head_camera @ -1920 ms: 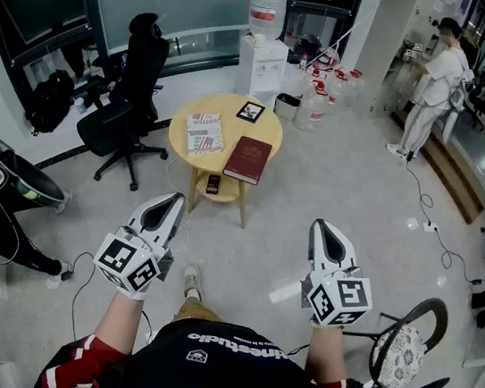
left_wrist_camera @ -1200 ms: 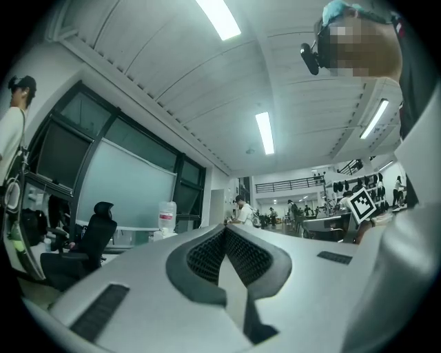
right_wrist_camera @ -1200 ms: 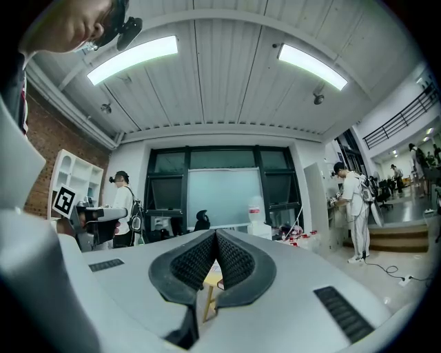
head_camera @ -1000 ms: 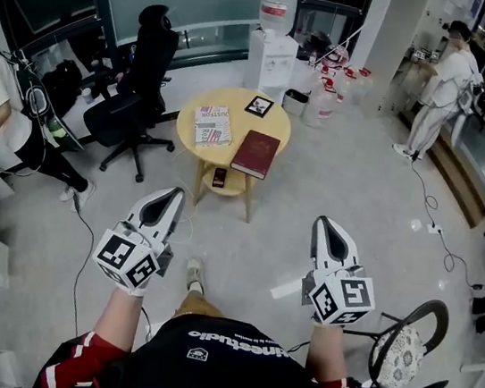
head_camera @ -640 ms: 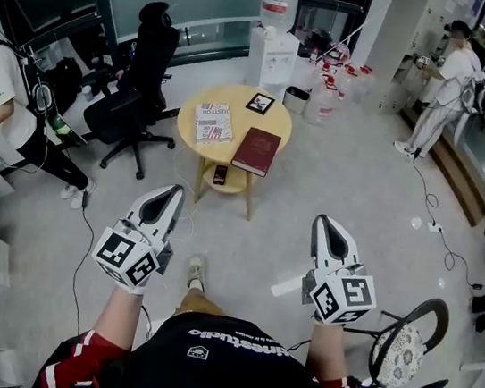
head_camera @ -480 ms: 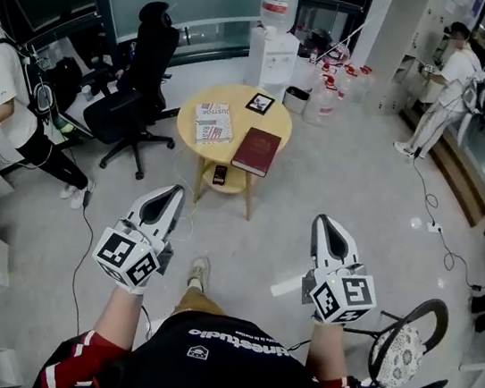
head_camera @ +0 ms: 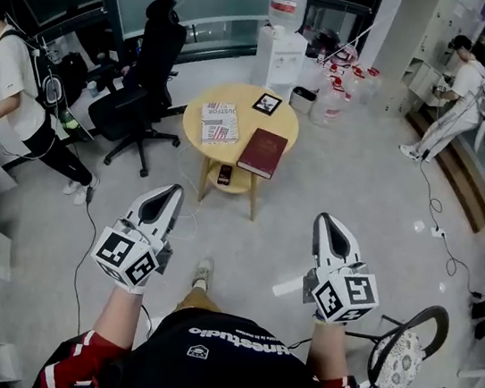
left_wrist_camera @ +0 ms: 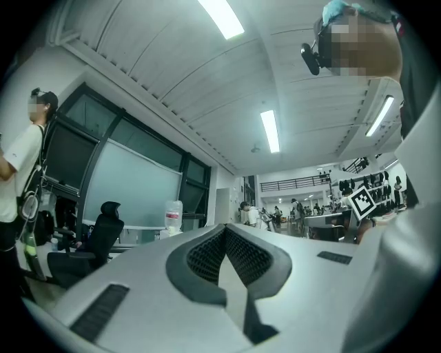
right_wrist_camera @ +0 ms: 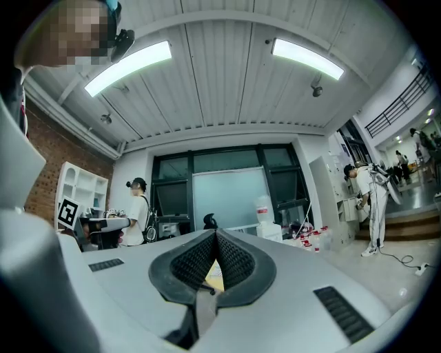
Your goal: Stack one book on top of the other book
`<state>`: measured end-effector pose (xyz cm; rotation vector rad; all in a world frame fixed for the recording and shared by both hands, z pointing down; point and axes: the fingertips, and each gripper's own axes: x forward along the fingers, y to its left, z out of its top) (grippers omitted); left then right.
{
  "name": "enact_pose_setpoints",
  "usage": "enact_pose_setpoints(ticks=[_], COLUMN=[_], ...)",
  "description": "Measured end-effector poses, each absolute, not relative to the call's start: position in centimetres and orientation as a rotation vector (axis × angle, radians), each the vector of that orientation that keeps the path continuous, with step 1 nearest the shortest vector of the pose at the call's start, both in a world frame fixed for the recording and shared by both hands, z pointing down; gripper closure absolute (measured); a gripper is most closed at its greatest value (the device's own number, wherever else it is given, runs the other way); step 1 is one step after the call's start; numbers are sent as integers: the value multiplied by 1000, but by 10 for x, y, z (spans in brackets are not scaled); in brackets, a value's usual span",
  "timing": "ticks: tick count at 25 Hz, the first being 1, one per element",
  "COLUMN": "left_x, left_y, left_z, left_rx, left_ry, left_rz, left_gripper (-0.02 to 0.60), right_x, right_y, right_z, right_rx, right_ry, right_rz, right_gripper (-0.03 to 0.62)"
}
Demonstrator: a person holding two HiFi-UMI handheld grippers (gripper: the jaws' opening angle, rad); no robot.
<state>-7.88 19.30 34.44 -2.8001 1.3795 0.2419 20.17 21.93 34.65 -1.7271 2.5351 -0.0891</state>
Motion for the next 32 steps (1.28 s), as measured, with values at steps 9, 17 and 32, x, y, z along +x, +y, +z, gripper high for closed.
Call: enact_pose_setpoints(ticks=[9, 17, 32], left_x=[-96, -97, -84], left_y=[164, 124, 20], left_z=[341, 342, 339], left_rx=[-2792, -2813, -2864], left_ry=[1403, 1407, 1330], left_rz=[250, 256, 253], left_gripper=[566, 565, 565], right_x=[183, 183, 193], right_y=[187, 153, 62], right_z=[343, 342, 337], right_rx=[-1714, -1735, -1821], right_ry=[2566, 2568, 2545], right_rz=[-87, -106, -124], right_gripper=[566, 566, 566])
